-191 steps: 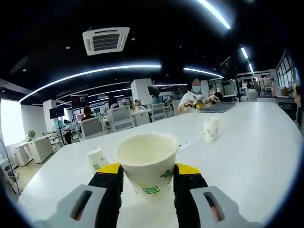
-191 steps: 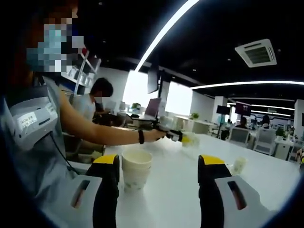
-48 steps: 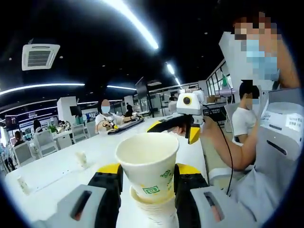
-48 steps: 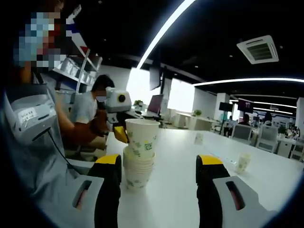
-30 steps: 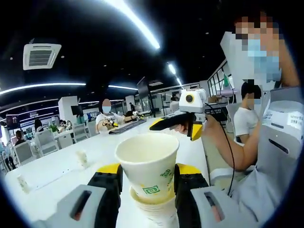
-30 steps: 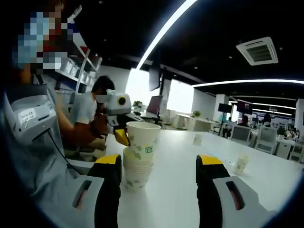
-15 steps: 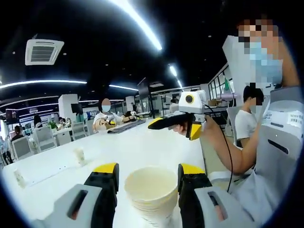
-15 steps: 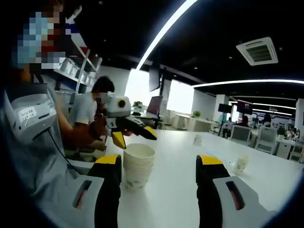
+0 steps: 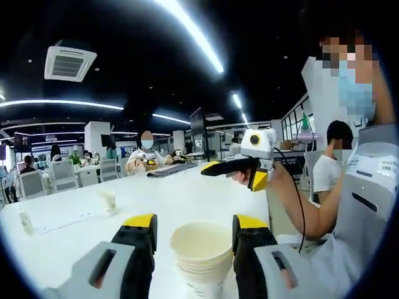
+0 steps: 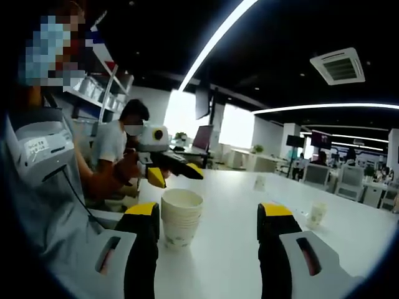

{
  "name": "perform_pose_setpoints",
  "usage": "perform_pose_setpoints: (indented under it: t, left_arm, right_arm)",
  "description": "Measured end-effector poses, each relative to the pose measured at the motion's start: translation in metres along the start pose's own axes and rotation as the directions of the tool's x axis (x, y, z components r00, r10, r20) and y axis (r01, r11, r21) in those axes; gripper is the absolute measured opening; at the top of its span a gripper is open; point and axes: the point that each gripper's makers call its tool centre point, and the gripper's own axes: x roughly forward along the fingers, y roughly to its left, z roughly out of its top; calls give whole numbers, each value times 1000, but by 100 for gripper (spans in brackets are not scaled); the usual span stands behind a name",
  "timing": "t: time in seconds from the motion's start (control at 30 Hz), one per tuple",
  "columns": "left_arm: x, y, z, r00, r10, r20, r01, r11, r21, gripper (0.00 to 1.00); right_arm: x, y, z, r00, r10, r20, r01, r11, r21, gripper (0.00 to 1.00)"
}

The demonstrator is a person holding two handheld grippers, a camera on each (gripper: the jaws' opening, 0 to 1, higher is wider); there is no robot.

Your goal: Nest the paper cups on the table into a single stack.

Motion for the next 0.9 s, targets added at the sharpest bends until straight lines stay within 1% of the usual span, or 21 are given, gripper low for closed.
perform_pose_setpoints:
  t: [0.2, 0.37, 0.43, 0.47, 0.53, 0.57, 0.73, 0.8, 0.87, 0.9]
  left_arm:
    - [-8, 1, 6, 999, 20, 25, -21, 1000, 11, 51]
    - [-9, -1, 12, 999, 32, 43, -34, 999, 31, 51]
    - [-9, -2, 13, 998, 30, 50, -31, 999, 27, 50]
    - [-8, -4, 14, 998, 18, 59, -20, 1000, 24, 50]
    - [-6, -6, 15, 999, 7, 50, -8, 1000, 21, 50]
    - [-7, -8, 17, 999, -6, 44, 4, 999, 39, 50]
    - [-14, -5, 28, 998, -7, 57, 3, 998, 58, 49]
    - [-16, -5, 29, 998, -6, 63, 2, 998, 62, 48]
    - [-17, -5, 25, 998, -3, 62, -1, 998, 66, 46]
    - [-16, -4, 20, 999, 0, 41, -3, 997, 77, 45]
  right_arm:
    - [1, -1, -1, 1000, -5, -8, 5, 1000, -5, 66]
    - [1, 1, -2, 1000, -17, -18, 17, 1000, -13, 66]
    - [0, 1, -1, 1000, -21, -19, 21, 1000, -16, 66]
    - [-2, 0, 0, 999, -30, -18, 29, 999, -21, 66]
    - [-3, -2, 0, 999, -35, -22, 35, 999, -24, 66]
    - [-6, -5, 0, 999, -45, -25, 44, 999, -28, 66]
    - [-12, -13, 1, 997, -73, -24, 72, 997, -27, 66]
    - [-13, -15, 1, 997, -78, -19, 77, 997, -22, 66]
    - [-14, -16, 0, 996, -82, -20, 82, 997, -16, 66]
    - [-14, -17, -2, 996, -85, -22, 84, 996, -12, 66]
